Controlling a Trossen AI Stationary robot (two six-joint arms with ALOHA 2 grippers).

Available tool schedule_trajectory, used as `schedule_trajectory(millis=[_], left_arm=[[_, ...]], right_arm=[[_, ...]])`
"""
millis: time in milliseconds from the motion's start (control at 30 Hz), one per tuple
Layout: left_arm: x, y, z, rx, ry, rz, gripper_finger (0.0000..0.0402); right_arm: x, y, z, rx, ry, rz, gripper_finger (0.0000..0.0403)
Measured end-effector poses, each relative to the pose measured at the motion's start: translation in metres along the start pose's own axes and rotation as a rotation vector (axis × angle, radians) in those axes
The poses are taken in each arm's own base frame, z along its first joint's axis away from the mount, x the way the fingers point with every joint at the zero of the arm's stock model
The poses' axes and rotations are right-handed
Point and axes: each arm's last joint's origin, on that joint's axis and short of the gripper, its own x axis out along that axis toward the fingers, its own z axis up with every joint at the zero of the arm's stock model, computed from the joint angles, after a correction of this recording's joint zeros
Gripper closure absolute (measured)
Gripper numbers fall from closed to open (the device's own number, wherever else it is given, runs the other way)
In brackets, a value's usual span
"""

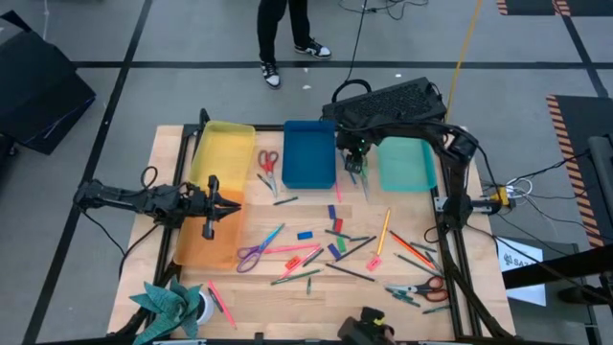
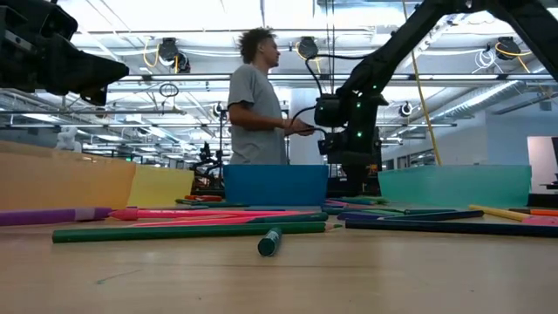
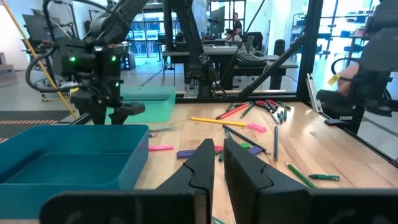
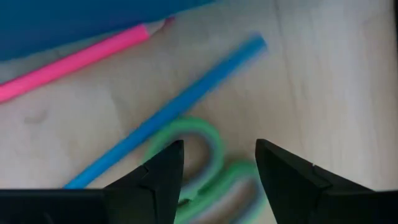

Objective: Sort crayons/erasers/pens/pencils in bins
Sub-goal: Put the green scissors into the light blue bin

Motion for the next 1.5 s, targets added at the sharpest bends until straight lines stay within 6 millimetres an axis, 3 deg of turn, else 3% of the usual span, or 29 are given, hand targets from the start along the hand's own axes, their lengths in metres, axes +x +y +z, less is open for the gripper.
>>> schedule_trajectory(millis=[267,867,1100,1300,1500], left_arm=[[0.000,0.000,0.000,0.000,-0.001,0.000,0.0362],[0.000,0.000,0.000,0.000,0.000,0.000,0.0362],[0.000,0.000,0.000,0.000,0.000,0.000,0.0362],[0.000,0.000,0.000,0.000,-0.001,0.000,0.0362],[0.000,0.000,0.000,0.000,0.000,0.000,0.0362]], right_arm=[[0.006,-0.008,-0.003,-0.041,0.019,0.008,0.0237],[0.007,-0.010,0.000,-0.106,-0.009,-0.015,0.0373],[0.000,-0.001,0.001,-0.148,-0.004,-0.031,0.0373],[-0.050,0.016,0.003,-0.195,-0.072,-0.082,0.0376],[-0.135,0.022,-0.015,-0.198,-0.253,-0.176,0.0371]])
